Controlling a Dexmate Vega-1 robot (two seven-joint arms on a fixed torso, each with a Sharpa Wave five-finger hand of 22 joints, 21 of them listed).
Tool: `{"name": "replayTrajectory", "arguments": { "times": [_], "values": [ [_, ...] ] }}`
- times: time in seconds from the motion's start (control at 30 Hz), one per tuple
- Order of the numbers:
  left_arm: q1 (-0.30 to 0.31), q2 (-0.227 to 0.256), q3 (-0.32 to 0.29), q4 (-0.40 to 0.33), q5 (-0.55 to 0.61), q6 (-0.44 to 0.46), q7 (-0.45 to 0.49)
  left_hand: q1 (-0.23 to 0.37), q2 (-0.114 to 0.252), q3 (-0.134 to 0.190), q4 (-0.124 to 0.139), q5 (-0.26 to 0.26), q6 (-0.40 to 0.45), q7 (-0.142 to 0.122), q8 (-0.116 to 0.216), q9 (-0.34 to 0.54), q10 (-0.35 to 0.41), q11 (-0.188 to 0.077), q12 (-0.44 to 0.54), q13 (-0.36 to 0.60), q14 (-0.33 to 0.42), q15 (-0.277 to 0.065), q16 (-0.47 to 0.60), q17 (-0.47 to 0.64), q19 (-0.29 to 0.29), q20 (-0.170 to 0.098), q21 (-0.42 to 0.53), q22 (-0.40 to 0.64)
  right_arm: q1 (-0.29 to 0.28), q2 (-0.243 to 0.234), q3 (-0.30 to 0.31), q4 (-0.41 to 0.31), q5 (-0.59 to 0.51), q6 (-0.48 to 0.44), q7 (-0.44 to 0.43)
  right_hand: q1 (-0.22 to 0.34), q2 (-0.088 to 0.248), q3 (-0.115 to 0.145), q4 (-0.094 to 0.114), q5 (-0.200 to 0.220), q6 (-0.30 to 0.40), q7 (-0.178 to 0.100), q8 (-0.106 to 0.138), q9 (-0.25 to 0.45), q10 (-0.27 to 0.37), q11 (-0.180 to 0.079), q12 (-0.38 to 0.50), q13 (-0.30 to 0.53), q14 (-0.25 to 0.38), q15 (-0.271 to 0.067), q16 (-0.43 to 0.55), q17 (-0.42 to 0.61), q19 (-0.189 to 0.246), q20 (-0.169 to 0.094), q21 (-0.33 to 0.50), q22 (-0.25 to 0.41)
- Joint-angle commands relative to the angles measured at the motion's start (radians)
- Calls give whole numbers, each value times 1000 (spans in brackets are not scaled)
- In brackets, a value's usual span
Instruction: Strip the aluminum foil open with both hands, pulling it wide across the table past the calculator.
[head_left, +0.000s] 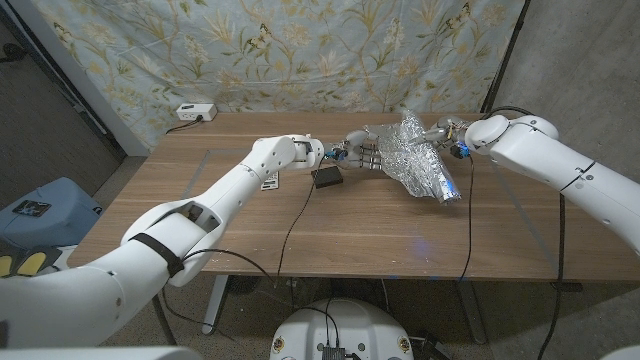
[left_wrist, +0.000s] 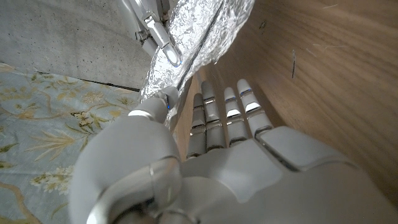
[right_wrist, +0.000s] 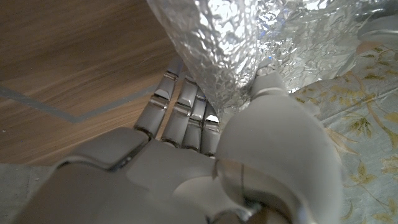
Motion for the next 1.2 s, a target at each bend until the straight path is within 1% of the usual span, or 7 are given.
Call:
{"name": "replayTrajectory", "arguments": {
  "times": [0.03, 0.6, 0.67, 0.9, 0.97, 1.0, 1.2],
  "values": [
    [-29, -30, 20, 79, 35, -13, -71, 67, -22, 8, -15, 44, -63, -3, -8, -4, -72, 6, -49, -2, -33, 3, -4, -10, -7, 5, -3, 2, -5, -4, 12, -2, 12, 8, -3, -16, 64, 52, 31, 6, 38, -47, -15, -1, 31, -23, 19, 24, 29, -48, 11, 26, -4, 4, 3, 2],
    [-71, -106, 17, 231, 72, -56, -148, -102, -19, -190, 70, -77, 39, 1, 34, 3, 132, -14, 95, 29, 18, -33, -1, 0, 47, -10, -6, -1, -9, -18, 20, 0, 22, 15, 4, -49, -13, 225, 87, -9, 71, -35, -17, 101, -67, -22, 16, 43, -34, -56, -26, 74, 23, 26, 88, 15],
    [-77, -115, 18, 249, 80, -64, -156, -35, 65, -30, 133, 126, 159, 4, 74, 15, 170, -9, 125, 38, 65, -22, 10, 19, 36, 3, -10, 4, -11, -22, 22, -2, 22, 19, 5, 190, 124, 1010, 343, 838, 167, -73, -127, -11, 112, -49, -34, -85, 77, -64, -52, -33, -92, 3, 45, 85],
    [-104, -150, 18, 321, 103, -93, -196, -61, -68, -111, 120, 97, 33, 0, 5, 3, 69, -8, 88, 25, 24, -18, 1, 35, 43, 4, -15, 3, -17, -29, 30, -13, 26, 12, -1, 284, 120, 1053, 339, 971, 162, -64, -161, -10, 12, -58, -66, -49, 5, -72, -70, -24, -107, -5, 73, 136],
    [-111, -158, 18, 338, 111, -99, -206, -53, -52, -110, 114, 90, 39, 1, 6, 3, 66, -3, 87, 24, 22, -15, 1, 34, 41, 4, -16, 2, -19, -29, 35, -15, 28, 9, -5, 305, 119, 1032, 340, 975, 181, -73, -159, -3, 98, -47, -36, -44, 50, -66, -48, -23, -124, -6, 79, 151],
    [-114, -162, 18, 346, 114, -101, -210, 21, -89, -140, 14, 12, -138, -6, -17, -13, -62, -3, 0, 3, -35, -8, 5, 15, 31, 4, -23, 2, -20, -29, 37, -16, 30, 5, -7, -36, -73, 264, 147, 98, 93, -44, -125, 81, -3, -27, 42, 109, -19, -61, 68, 65, -9, 18, 116, 67],
    [-115, -174, 7, 355, 124, -96, -197, 51, -98, -157, 1, -17, -125, -22, -1, -18, -41, -25, -11, -8, -22, -24, 13, 3, 51, 2, -17, 2, -26, -34, 44, -21, 35, 6, -11, -10, -70, 227, 96, 35, 71, -31, -118, 101, -14, -19, 44, 124, -30, -50, 65, 48, 1, 17, 118, 45]
  ]
}}
